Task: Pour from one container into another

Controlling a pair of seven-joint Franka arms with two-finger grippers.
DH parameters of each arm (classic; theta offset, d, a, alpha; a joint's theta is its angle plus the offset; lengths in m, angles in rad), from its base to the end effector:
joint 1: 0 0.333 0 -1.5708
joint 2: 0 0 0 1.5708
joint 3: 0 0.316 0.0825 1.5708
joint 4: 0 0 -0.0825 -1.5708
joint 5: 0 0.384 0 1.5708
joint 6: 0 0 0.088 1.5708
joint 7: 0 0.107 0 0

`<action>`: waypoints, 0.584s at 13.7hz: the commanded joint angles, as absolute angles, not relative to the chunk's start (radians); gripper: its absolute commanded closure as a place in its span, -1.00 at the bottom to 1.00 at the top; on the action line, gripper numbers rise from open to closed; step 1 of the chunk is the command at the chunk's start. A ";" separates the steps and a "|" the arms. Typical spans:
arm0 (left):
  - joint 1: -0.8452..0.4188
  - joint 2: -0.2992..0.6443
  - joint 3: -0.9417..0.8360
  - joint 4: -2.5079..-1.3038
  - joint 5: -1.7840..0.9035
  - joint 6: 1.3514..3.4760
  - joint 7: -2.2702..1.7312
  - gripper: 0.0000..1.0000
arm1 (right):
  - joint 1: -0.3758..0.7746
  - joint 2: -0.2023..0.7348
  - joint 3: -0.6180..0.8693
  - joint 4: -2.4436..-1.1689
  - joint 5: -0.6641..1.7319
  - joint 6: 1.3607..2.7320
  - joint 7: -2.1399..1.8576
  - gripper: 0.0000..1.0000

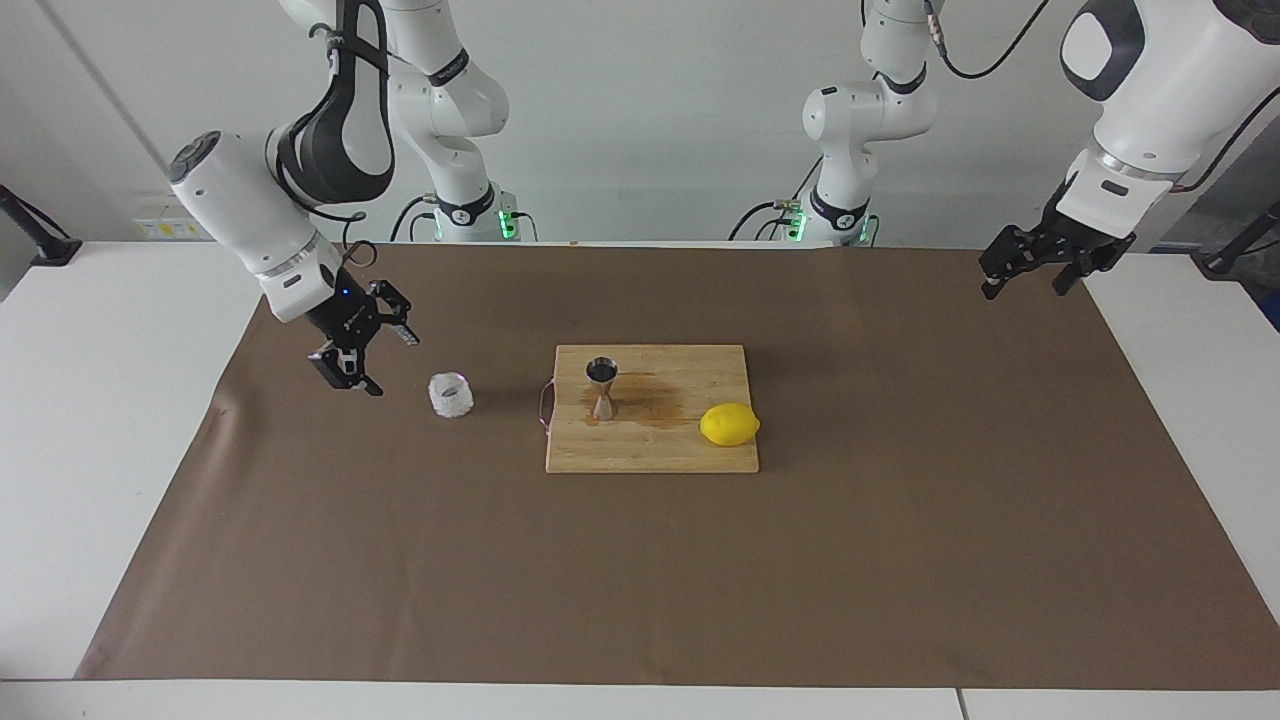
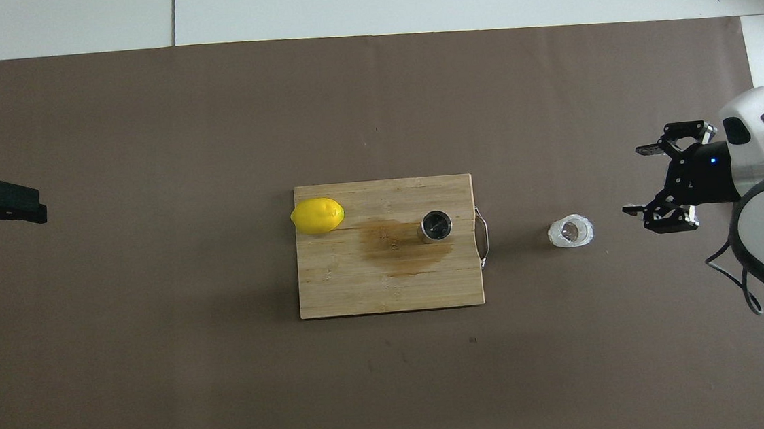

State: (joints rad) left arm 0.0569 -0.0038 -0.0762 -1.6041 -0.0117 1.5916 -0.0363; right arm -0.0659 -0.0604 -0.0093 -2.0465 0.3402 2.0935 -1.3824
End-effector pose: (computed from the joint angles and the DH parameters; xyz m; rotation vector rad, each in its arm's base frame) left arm 0.5545 -0.0120 0.6127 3.1303 0.0271 -0.0141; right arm 0.5477 -0.0250 0.4796 -2.4795 -1.6103 -0.4199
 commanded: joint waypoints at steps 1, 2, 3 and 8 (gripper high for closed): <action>0.064 -0.031 -0.083 -1.632 0.008 1.591 -0.034 -1.00 | -0.034 -0.049 -0.002 -1.898 0.177 1.964 -1.083 -1.00; 0.064 -0.031 -0.083 -1.632 0.006 1.591 -0.034 -1.00 | -0.022 -0.049 0.000 -1.860 0.119 1.935 -0.984 -1.00; 0.064 -0.031 -0.083 -1.632 0.006 1.591 -0.034 -1.00 | 0.000 -0.045 0.002 -1.824 0.076 1.913 -0.883 -1.00; 0.064 -0.031 -0.083 -1.632 0.008 1.591 -0.034 -1.00 | 0.009 -0.015 0.000 -1.675 0.023 1.835 -0.435 -1.00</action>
State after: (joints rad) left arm 0.0569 -0.0038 -0.0762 -1.6041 -0.0117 1.5916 -0.0363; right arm 0.0159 -0.0544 -0.0018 -1.7652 0.0565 1.8954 -0.5721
